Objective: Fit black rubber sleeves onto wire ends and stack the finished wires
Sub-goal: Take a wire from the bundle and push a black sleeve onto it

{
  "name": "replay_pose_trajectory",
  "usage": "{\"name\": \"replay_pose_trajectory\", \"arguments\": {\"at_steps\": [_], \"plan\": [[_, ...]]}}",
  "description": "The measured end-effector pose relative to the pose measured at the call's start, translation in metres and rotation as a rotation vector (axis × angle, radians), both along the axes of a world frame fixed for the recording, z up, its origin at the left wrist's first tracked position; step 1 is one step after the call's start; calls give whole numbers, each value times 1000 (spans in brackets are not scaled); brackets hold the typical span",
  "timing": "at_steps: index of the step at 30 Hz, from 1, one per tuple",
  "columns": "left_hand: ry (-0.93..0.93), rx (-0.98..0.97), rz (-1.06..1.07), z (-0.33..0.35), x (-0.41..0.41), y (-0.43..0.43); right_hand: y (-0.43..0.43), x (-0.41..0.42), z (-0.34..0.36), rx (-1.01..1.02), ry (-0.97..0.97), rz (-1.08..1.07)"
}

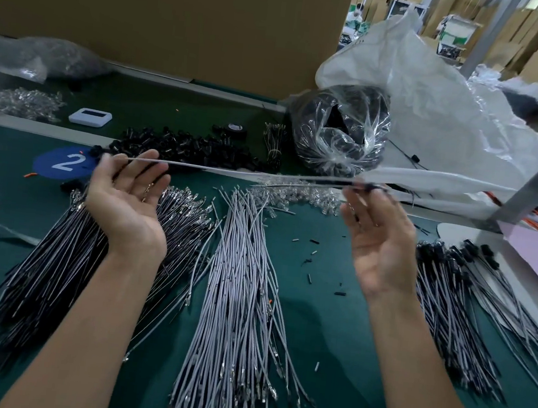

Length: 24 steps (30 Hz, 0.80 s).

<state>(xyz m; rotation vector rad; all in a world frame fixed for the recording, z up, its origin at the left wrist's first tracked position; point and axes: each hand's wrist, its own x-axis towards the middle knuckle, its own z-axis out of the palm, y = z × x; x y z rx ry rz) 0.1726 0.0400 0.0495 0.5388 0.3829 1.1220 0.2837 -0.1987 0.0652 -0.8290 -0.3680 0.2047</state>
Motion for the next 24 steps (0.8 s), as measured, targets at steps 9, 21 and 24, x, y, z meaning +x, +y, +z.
{"name": "replay_pose_trajectory", "arguments": {"at_steps": [9, 21, 24], "plan": [[168, 273, -206, 0, 4, -17, -11, 5, 3, 373, 227, 271], [418, 659, -674, -15, 20, -62, 41, -28, -25, -796, -420, -21], [392, 671, -639, -16, 21, -63, 40, -26, -28, -858, -504, -99]]}}
